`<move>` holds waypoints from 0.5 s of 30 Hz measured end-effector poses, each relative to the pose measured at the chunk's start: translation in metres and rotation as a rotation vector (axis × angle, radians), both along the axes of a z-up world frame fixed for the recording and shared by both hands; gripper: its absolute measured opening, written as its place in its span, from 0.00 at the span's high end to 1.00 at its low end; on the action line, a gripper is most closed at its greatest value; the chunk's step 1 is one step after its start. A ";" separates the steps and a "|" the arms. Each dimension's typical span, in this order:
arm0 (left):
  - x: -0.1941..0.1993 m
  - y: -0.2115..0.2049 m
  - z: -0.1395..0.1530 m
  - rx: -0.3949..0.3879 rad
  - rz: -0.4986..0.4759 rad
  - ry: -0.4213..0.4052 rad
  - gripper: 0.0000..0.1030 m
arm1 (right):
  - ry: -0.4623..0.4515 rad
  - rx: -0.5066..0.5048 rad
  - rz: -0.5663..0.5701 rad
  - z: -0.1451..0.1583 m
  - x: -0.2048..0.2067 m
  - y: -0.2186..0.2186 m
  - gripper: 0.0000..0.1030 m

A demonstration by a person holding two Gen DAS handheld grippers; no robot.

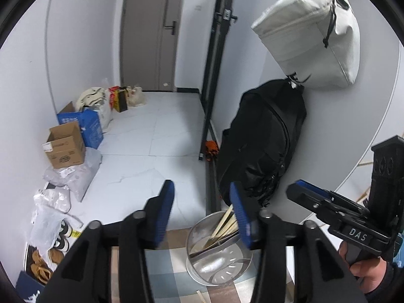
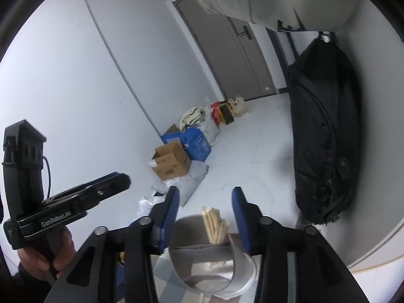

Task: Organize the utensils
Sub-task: 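Lower both held chopsticks into the white holder and open both tools, then raise both open tools and move them back toward the mat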

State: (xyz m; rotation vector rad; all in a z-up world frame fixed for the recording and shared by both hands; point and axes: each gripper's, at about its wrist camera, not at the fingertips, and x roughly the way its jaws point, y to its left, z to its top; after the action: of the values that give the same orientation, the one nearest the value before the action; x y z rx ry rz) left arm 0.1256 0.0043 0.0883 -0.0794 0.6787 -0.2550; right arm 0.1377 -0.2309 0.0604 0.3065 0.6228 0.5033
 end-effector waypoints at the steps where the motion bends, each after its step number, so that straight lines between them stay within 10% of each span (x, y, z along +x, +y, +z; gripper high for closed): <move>1: -0.004 0.001 0.000 0.001 0.011 -0.004 0.58 | -0.001 0.001 -0.002 0.000 -0.003 -0.001 0.53; 15: -0.048 0.005 -0.002 0.037 0.089 -0.041 0.41 | -0.053 -0.026 0.021 0.009 -0.057 0.008 0.38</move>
State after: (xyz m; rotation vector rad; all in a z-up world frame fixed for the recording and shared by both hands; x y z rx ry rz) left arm 0.0776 0.0090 0.0867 -0.0690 0.6375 -0.1585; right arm 0.0804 -0.2226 0.0696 0.2615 0.5811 0.5211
